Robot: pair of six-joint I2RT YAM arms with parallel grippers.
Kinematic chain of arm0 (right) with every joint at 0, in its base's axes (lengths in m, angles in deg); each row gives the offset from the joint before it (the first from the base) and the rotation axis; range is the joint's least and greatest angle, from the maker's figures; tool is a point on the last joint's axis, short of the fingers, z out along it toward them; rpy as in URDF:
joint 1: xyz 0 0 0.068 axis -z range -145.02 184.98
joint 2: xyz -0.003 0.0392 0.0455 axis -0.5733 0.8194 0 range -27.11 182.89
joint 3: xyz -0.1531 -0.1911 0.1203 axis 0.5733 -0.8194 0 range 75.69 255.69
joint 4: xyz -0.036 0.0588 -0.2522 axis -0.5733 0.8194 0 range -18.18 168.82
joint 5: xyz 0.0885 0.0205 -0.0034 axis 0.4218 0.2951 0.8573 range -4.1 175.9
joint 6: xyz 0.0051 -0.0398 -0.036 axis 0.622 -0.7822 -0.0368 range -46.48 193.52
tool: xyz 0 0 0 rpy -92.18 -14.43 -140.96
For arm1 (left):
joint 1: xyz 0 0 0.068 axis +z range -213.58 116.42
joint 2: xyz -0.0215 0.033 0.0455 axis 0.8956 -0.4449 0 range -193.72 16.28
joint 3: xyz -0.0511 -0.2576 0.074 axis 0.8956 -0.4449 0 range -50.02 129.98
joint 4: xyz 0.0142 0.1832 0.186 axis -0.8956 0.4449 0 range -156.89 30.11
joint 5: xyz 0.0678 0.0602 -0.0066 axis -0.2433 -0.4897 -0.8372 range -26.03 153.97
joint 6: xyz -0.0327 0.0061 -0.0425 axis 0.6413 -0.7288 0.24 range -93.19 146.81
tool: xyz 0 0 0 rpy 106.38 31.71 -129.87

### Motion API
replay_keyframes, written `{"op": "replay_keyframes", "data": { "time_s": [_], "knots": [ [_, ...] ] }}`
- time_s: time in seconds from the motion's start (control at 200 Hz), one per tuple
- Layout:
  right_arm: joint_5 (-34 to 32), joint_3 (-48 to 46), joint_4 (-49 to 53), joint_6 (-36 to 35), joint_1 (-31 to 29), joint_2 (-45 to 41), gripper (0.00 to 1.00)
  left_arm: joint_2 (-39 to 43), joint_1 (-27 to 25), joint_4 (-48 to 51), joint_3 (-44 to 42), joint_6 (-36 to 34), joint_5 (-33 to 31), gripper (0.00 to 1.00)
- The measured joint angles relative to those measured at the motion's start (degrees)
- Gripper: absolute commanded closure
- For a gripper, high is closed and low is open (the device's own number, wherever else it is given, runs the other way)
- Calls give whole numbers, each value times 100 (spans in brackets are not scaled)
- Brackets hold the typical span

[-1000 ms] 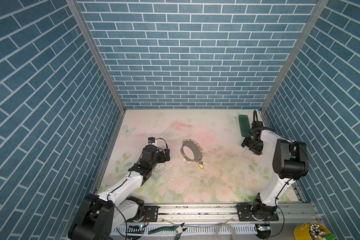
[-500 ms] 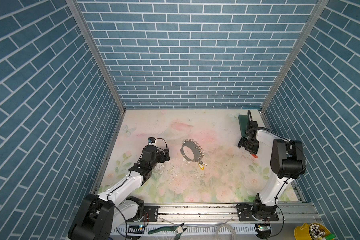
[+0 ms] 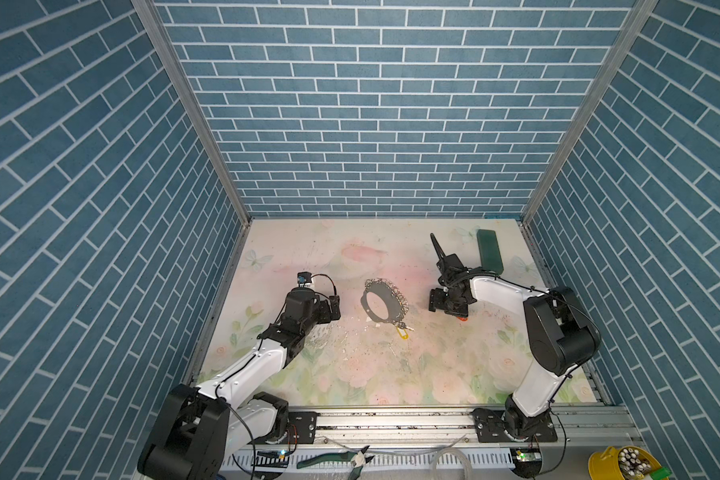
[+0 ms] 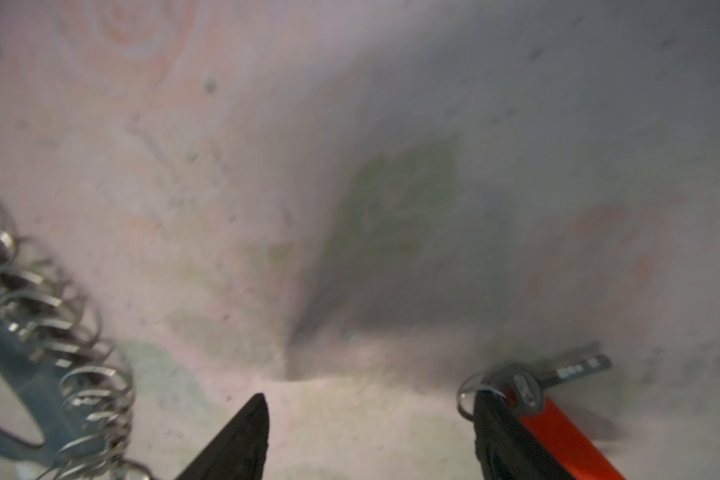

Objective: Put the keys on the keyring

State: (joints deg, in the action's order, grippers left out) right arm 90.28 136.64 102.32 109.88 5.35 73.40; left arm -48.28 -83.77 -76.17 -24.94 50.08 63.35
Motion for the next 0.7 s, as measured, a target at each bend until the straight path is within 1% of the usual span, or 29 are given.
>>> {"op": "replay_keyframes", "data": {
  "time_s": [0.12,0.175,0.25,0.295,0.41,0.535,0.7],
  "knots": [
    [146,-94,-17,140,-474,-129,28,-184,0,4,66,-20,118,3],
    [164,-164,-17,136,-603,-306,30,-267,0,17,111,-26,188,4],
    [190,-264,-66,107,-632,-678,38,-376,-17,48,195,-37,275,7],
    [234,-330,-160,94,-632,-927,40,-437,-57,61,240,-37,299,8],
    [415,-520,-525,-26,-640,-1360,50,-555,-293,83,332,70,350,11],
    [691,-680,-894,-116,-748,-1314,60,-649,-684,94,374,315,393,15],
    [990,-695,-1261,-236,-922,-953,65,-811,-1145,175,525,573,417,19]
  ]
}}
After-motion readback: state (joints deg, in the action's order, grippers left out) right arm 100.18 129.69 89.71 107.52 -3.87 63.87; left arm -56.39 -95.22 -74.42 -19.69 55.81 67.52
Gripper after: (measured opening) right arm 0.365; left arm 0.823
